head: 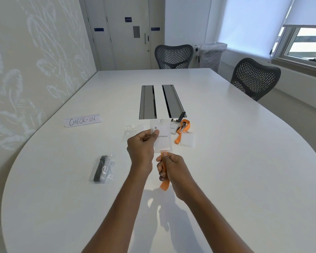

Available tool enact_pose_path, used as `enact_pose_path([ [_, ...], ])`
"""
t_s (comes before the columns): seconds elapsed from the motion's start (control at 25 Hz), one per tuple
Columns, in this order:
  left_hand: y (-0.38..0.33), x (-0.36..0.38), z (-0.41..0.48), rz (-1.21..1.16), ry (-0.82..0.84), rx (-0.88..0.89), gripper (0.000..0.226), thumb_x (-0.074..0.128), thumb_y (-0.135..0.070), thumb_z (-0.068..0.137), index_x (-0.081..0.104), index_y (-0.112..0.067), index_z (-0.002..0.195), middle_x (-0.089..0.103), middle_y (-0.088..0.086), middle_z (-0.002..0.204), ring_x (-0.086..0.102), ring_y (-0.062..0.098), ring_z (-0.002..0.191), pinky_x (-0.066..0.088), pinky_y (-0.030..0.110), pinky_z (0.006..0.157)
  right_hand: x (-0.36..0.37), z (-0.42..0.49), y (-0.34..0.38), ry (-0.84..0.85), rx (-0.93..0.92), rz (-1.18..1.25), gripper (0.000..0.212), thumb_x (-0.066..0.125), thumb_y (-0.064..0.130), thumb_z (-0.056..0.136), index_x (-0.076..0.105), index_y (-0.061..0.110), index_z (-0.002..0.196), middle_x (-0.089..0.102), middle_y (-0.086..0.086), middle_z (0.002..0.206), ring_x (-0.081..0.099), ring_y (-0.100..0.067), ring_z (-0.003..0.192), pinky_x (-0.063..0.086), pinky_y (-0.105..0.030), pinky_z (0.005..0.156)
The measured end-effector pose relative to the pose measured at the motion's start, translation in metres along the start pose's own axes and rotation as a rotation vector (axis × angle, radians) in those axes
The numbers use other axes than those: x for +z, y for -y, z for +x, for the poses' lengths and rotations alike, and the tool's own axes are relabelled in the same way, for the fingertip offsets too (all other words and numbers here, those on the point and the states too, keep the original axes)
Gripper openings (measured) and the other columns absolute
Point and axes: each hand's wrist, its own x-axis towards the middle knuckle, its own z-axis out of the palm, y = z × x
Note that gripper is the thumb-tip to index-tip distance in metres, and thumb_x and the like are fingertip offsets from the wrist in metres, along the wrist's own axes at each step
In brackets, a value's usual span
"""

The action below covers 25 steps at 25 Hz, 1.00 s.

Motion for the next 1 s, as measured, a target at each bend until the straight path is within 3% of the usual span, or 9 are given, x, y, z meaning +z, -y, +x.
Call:
enact_pose_path([
  [0.12,0.006,-0.002,-0.004,0.028,-0.023,-0.007,0.021,0.088,-0.022,0.083,0.083,-0.014,0.102,0.08,-0.01,0.084,0.076,0.013,0.086,0.064,0.033,0.08,-0.002,0.001,-0.006,0.014,0.028,-0.02,0.037,0.039,0.025,0.114,0.064,0.004,0.096,0.057,-0.004,0.06,0.043,-0.011,0.046,0.04,-0.026,0.051],
  [0.36,0.014,-0.004,-0.005,0.039,-0.042,-0.049,0.025,0.089,-0.02,0.083,0.083,-0.01,0.104,0.08,-0.006,0.086,0.075,0.014,0.084,0.062,0.027,0.075,-0.003,0.003,-0.017,0.018,0.072,-0.081,0.039,0.038,0.024,0.114,0.064,0.007,0.092,0.059,-0.003,0.06,0.045,-0.011,0.047,0.043,-0.026,0.052],
  [0.48,0.016,-0.006,-0.009,0.132,-0.048,0.041,0.022,0.087,-0.021,0.085,0.083,-0.011,0.103,0.077,-0.011,0.081,0.073,0.006,0.078,0.056,0.018,0.07,-0.006,0.004,-0.021,-0.004,0.047,-0.127,0.034,0.043,0.023,0.111,0.064,0.007,0.09,0.055,-0.004,0.062,0.044,-0.012,0.048,0.04,-0.027,0.052],
  [0.6,0.018,-0.008,-0.012,0.308,-0.059,0.231,0.012,0.084,-0.02,0.088,0.084,-0.01,0.094,0.073,-0.013,0.073,0.069,0.003,0.068,0.052,0.015,0.069,-0.009,0.007,-0.024,-0.133,-0.147,-0.635,0.012,0.063,0.022,0.099,0.054,0.015,0.102,0.058,-0.001,0.077,0.056,-0.016,0.062,0.046,-0.03,0.058],
  [0.72,0.026,-0.012,-0.012,0.443,-0.083,0.372,0.013,0.081,-0.019,0.091,0.082,-0.006,0.088,0.077,-0.004,0.076,0.066,0.01,0.063,0.043,0.002,0.061,-0.011,0.012,-0.023,-0.181,-0.322,-1.074,0.03,0.065,0.017,0.099,0.042,0.022,0.117,0.063,0.001,0.086,0.067,-0.023,0.073,0.06,-0.04,0.068],
  [0.84,0.036,-0.021,-0.013,0.501,-0.057,0.407,0.016,0.08,-0.018,0.091,0.082,-0.005,0.1,0.08,0.004,0.088,0.071,0.014,0.073,0.045,0.004,0.063,-0.018,0.022,-0.015,-0.162,-0.525,-1.267,0.01,0.062,0.017,0.104,0.059,0.019,0.114,0.065,-0.002,0.101,0.066,-0.023,0.074,0.061,-0.04,0.071],
  [1.0,0.048,-0.032,-0.016,0.514,0.06,0.394,0.021,0.078,-0.02,0.093,0.08,-0.007,0.11,0.073,0.006,0.084,0.07,0.023,0.077,0.049,0.012,0.065,-0.032,0.034,0.002,-0.131,-0.659,-1.291,0.014,0.062,0.017,0.104,0.073,0.023,0.11,0.064,0.004,0.1,0.067,-0.022,0.077,0.058,-0.039,0.07],
])
